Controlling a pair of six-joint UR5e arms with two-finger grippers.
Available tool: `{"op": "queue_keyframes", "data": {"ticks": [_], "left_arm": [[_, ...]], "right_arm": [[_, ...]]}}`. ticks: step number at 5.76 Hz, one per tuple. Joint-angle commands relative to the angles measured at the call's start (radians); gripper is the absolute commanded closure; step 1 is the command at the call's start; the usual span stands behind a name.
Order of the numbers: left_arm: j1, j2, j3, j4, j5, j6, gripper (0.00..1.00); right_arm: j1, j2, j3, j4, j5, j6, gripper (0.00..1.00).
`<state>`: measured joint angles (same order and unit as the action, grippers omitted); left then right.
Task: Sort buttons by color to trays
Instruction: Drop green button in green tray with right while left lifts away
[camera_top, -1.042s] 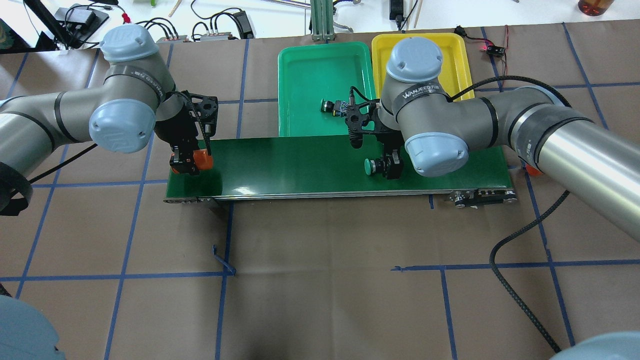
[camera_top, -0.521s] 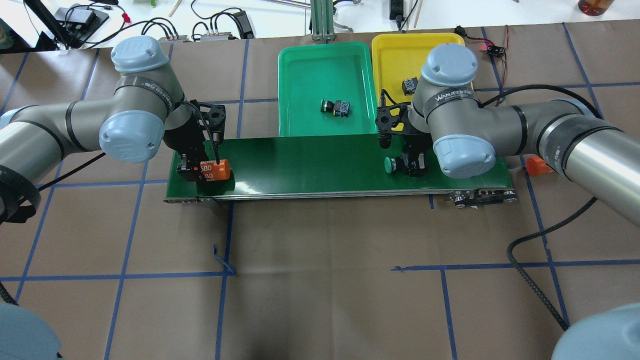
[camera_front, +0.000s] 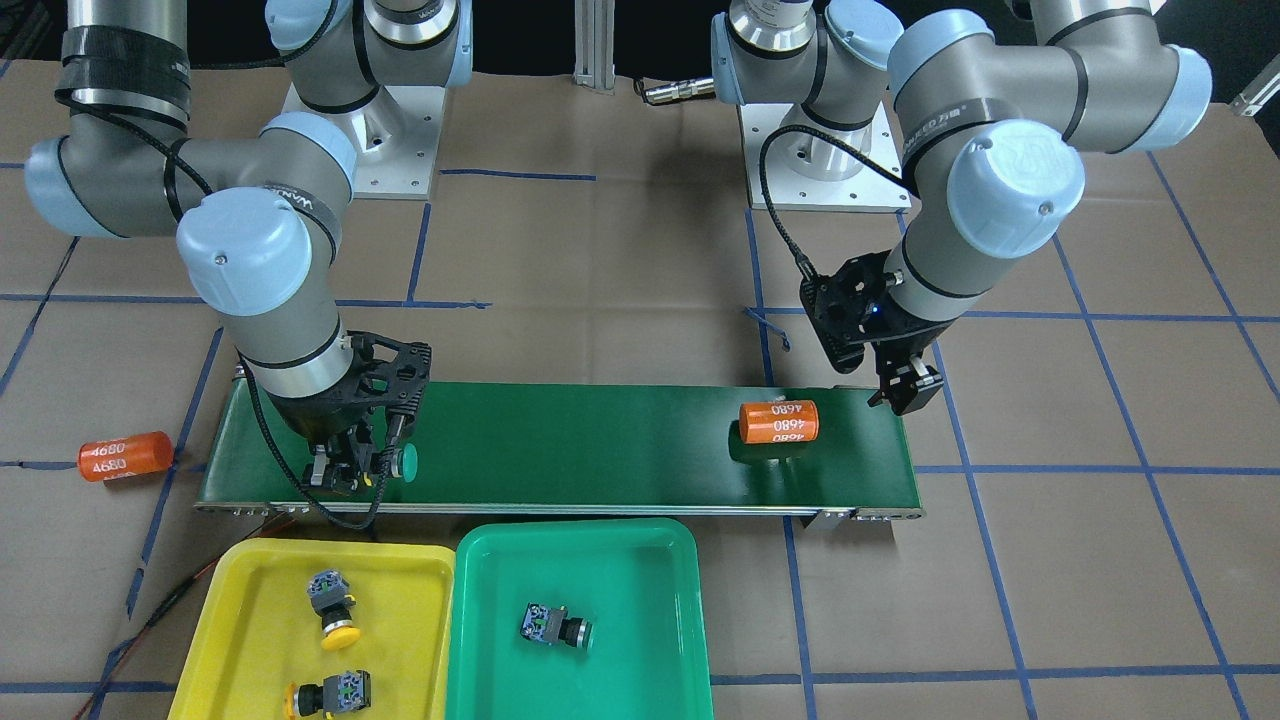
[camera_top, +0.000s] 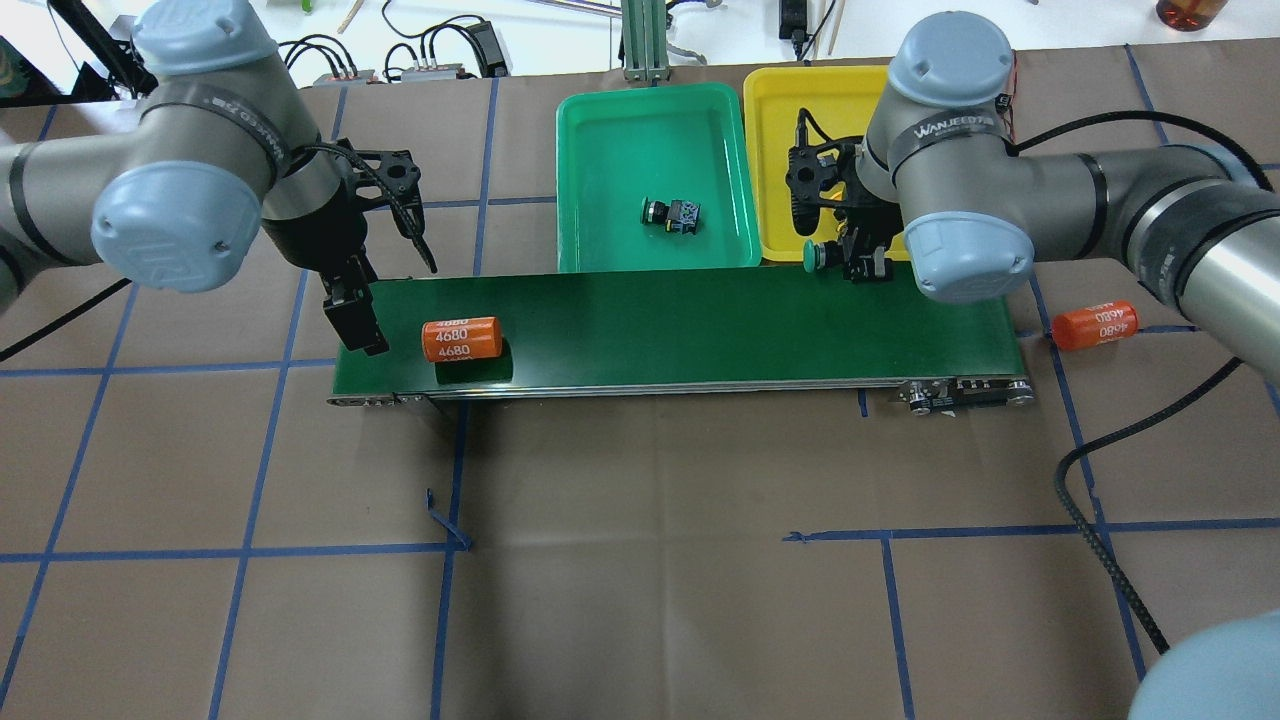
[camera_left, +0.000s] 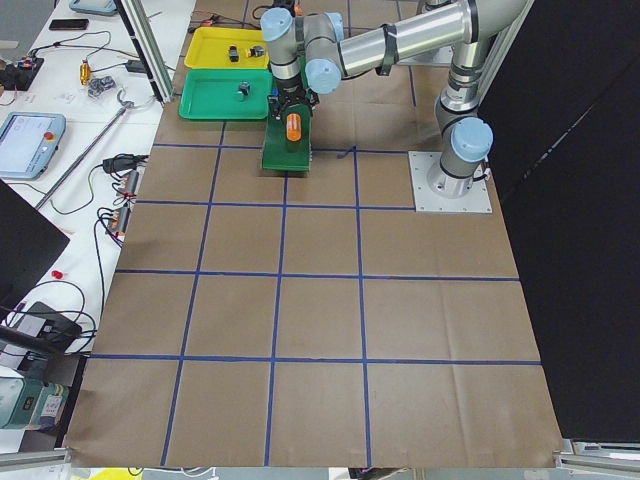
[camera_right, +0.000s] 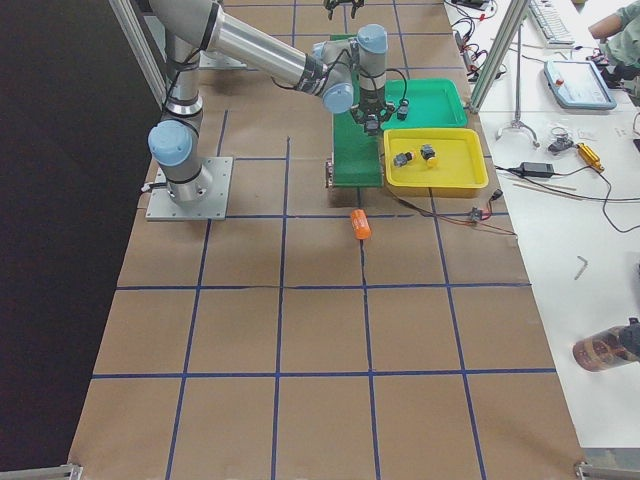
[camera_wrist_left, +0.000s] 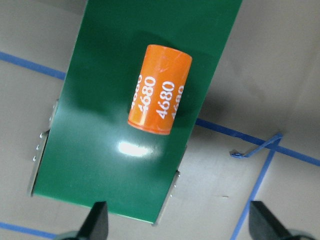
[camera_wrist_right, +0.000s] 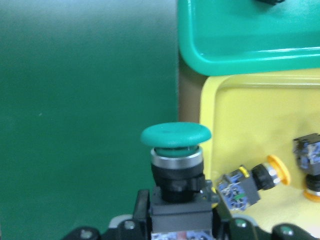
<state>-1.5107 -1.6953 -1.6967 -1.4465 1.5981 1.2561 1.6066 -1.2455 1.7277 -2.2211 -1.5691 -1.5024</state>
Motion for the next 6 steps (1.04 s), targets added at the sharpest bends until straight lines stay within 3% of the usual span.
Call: {"op": "queue_keyframes", "data": {"ticks": [1, 4, 5, 6], "left_arm": [[-0.003, 0.068, 0.096, -0.142, -0.007, -0.228, 0.02], [-0.009, 0.069, 0.198, -0.126, -0.044, -0.849, 0.02], [-0.011, 0.075, 0.218, -0.138, -0.037, -1.038, 0.02], [-0.011, 0.082, 0.221, -0.155, -0.038, -1.148, 0.02]], "right_arm": [[0.033, 0.104, -0.161, -0.018, 0.103, 0.03, 0.9], [0.105, 0.36, -0.476, -0.022, 0.127, 0.169, 0.83], [0.119, 0.401, -0.532, -0.02, 0.177, 0.238, 0.04], [0.121, 0.391, -0.542, -0.019, 0.214, 0.244, 0.0]]}}
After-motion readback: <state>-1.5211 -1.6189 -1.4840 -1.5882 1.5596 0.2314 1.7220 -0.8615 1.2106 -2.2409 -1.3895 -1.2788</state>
